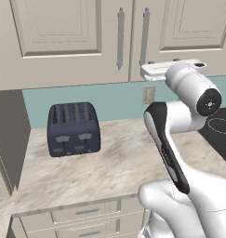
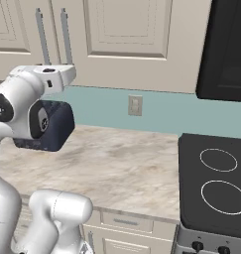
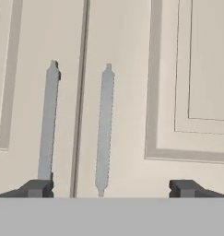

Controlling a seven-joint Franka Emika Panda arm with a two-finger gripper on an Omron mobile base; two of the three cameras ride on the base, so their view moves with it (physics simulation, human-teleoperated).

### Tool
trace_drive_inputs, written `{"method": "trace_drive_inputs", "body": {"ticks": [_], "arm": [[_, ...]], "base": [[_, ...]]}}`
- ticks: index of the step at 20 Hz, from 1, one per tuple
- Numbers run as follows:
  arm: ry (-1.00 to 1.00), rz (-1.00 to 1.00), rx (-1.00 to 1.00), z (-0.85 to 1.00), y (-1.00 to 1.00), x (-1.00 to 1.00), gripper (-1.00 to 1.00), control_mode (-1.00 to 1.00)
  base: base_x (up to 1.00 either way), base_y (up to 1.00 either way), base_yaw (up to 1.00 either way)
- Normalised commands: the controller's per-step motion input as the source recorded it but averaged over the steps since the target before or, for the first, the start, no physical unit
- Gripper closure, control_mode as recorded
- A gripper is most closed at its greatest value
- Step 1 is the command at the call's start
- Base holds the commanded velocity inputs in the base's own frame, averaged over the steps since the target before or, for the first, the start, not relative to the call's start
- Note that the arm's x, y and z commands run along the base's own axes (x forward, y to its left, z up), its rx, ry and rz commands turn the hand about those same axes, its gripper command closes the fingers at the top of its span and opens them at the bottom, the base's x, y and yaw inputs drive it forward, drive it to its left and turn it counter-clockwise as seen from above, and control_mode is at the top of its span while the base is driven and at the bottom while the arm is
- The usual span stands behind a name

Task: Open the cabinet directly in front. Then move the liquor and the cup to the dining counter with the jar on it.

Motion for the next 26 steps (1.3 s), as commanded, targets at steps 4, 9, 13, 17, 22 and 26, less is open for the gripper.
{"method": "trace_drive_inputs", "body": {"ticks": [4, 9, 13, 17, 22, 26], "arm": [[0.00, 0.00, 0.00, 0.28, 0.04, 0.54, -1.00, -1.00], [0.03, 0.00, 0.00, 0.10, 0.00, 0.61, -1.00, -1.00], [0.10, 0.00, 0.00, 0.00, 0.00, 0.60, -1.00, -1.00], [0.07, 0.00, 0.00, 0.00, 0.00, 0.61, -1.00, -1.00], [0.07, 0.00, 0.00, 0.00, 0.00, 0.69, -1.00, -1.00], [0.07, 0.00, 0.00, 0.00, 0.00, 0.79, -1.00, -1.00]], "base": [[0.00, 0.00, 0.00], [0.00, 0.00, 0.00], [0.00, 0.00, 0.00], [0.00, 0.00, 0.00], [0.00, 0.00, 0.00], [0.00, 0.00, 0.00]]}}
